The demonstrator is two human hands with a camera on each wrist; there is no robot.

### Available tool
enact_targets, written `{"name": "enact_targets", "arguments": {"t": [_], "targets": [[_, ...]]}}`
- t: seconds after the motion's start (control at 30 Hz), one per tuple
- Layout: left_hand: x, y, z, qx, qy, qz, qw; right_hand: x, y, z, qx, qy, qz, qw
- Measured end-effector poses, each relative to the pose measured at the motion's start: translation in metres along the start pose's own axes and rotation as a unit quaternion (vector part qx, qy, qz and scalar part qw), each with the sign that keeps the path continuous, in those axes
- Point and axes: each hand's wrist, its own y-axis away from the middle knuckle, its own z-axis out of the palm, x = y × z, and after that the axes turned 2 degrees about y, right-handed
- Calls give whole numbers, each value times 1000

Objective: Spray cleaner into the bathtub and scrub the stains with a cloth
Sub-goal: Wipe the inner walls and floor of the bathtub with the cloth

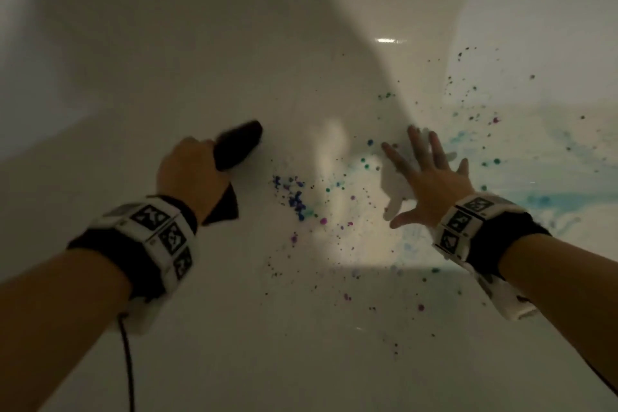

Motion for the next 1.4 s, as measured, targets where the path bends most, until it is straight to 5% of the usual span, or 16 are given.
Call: {"name": "enact_targets", "arguments": {"t": [0.07,0.2,0.37,0.47,0.5,0.57,0.7,0.8,0.9,1.0,1.13,1.23,1.33,1.4], "targets": [[5,-23,-4,43,-58,-26,997,-11,-8,-1,-15,16,-12,1000],[24,-39,24,-18,-130,-71,989,-13,-19,4,-28,11,-8,1000],[55,14,81,-51,-213,37,975,-11,-20,5,-27,29,-14,999],[71,54,93,-136,-229,169,949,-10,-18,4,-15,42,-16,999],[77,64,93,-194,-208,185,940,-6,-18,2,0,46,-13,999],[72,67,88,-211,-150,199,945,7,-21,-7,34,29,15,999],[65,15,22,-69,42,93,992,28,-30,-23,0,-19,72,997],[66,-48,-25,113,-14,108,988,27,-35,-23,-23,-37,68,997],[84,-105,-56,220,-41,69,972,27,-37,-21,-37,-42,62,996],[101,-139,-62,244,-30,25,969,29,-39,-21,-41,-42,55,997],[123,-146,-27,147,-47,-19,988,29,-39,-23,-43,-45,49,997],[139,-126,16,110,-141,86,980,30,-41,-24,-42,-37,47,997],[132,-92,47,125,-231,266,927,29,-42,-25,-53,-41,50,997],[113,-57,68,65,-245,333,908,28,-42,-25,-57,-41,55,996]]}}
